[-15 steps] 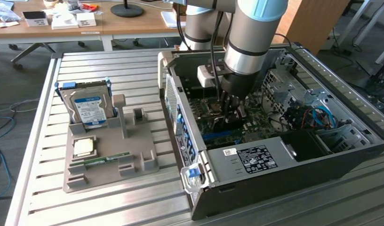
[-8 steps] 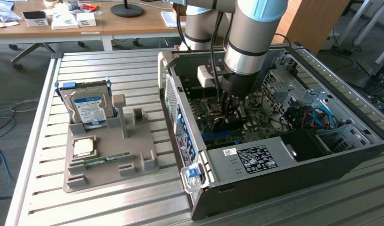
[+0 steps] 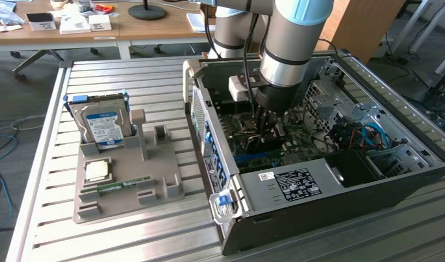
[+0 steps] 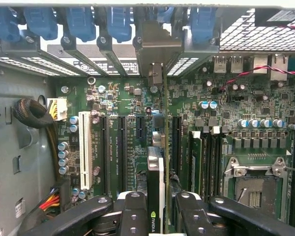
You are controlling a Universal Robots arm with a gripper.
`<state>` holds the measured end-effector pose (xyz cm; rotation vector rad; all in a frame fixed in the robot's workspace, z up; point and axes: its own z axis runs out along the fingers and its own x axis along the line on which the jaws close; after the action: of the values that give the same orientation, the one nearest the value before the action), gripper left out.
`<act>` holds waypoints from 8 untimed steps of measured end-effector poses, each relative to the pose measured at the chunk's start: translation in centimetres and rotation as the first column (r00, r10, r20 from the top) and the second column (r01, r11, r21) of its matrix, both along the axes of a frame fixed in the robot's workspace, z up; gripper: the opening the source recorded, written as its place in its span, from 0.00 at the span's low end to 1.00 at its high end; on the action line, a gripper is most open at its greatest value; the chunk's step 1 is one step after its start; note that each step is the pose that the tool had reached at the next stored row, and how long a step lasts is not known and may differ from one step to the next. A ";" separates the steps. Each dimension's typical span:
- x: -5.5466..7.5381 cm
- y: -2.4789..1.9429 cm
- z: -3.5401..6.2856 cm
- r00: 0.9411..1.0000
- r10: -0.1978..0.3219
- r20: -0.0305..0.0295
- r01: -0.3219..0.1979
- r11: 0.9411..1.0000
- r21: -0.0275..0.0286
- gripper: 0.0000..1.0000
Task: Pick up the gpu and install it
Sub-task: 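Insert the gpu into the slot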
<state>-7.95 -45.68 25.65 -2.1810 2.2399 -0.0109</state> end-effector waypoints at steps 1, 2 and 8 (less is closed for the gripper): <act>0.0 0.00 0.00 1.000 -0.001 0.000 0.001 1.000 0.000 0.27; 0.0 0.00 0.00 1.000 -0.002 0.000 0.002 1.000 -0.001 0.27; -0.1 0.00 -0.03 1.000 -0.003 0.000 0.003 1.000 -0.001 0.27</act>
<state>-8.03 -45.68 25.63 -2.1781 2.2432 -0.0118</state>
